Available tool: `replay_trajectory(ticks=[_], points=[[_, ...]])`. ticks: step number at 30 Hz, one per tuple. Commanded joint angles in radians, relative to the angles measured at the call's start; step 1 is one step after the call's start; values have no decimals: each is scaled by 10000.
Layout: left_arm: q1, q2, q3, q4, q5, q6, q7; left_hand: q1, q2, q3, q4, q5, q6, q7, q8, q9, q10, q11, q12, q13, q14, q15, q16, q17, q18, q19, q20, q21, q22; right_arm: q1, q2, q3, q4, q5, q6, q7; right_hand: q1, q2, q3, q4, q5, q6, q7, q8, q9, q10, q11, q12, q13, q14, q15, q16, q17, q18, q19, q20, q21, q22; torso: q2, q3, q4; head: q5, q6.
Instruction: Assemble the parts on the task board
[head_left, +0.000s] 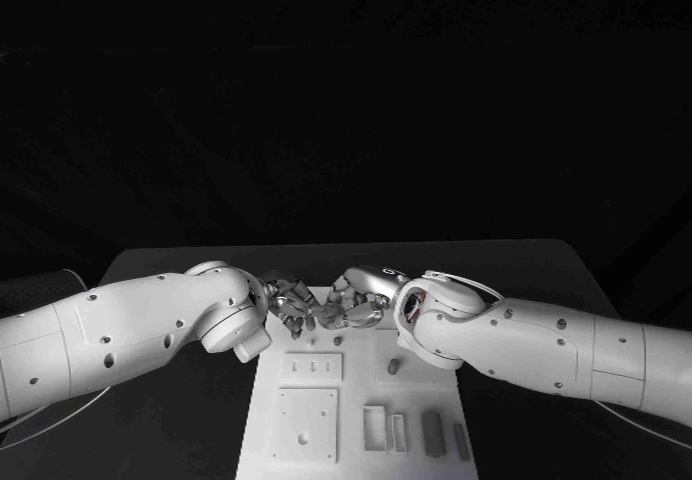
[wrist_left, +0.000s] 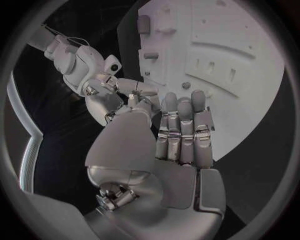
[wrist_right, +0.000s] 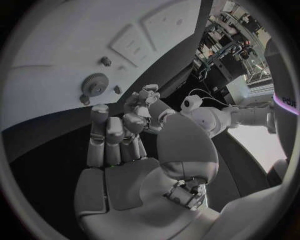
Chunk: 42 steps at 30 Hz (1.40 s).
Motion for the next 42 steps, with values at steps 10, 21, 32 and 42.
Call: replay_trajectory(ticks=[10, 21, 32, 42], points=[[6, 49, 2, -133, 973, 196, -64, 1866, 88, 1074, -448, 93, 295, -117, 76, 134, 60, -116, 130, 61, -53, -22, 223, -31, 98, 111, 2, -99, 206, 3, 44, 9, -34, -128, 144, 40, -36, 82, 67, 17, 45, 57, -6, 68, 23, -21, -25, -7, 12, 31, -71, 37, -17, 152, -13, -89, 53, 109, 1, -1, 5, 2, -5], [6, 63, 2, -123, 1204, 71, 11, 1969, 88, 1169, -522, 58, 340, -137, 114, 184, 92, -133, 161, 81, -39, -29, 274, -21, 88, 130, -7, -71, 223, 3, 68, 9, -65, -131, 180, 29, -46, 88, 71, 18, 47, 59, -7, 65, 27, -19, -26, -9, 13, 33, -72, 36, -18, 152, -12, -90, 52, 109, 0, 0, 4, -23, -2], [6, 46, 2, -138, 1239, -104, 18, 1938, 111, 1225, -520, 48, 435, -183, 201, 301, 178, -180, 252, 137, 26, -72, 381, 8, 85, 221, -43, 28, 243, 2, 67, 8, -145, -79, 353, 76, -84, 13, 59, 9, 21, 28, 0, 37, 32, -31, -20, -29, 11, 20, -70, 18, -27, 152, -31, -88, 38, 105, 0, 5, 6, -23, -9], [7, -62, -1, -149, 1065, -58, -190, 1750, 11, 1218, -439, 313, 583, -278, 340, 531, 301, -273, 424, 252, 126, -165, 578, 72, 83, 326, -130, 243, 252, 3, -222, 8, -199, 251, 383, 183, -711, -640, -68, 181, -565, -553, 213, -339, -38, -349, 192, -306, -81, -276, 101, -248, -137, 152, -280, 52, -201, 13, -3, 10, -5, 26, -13]])
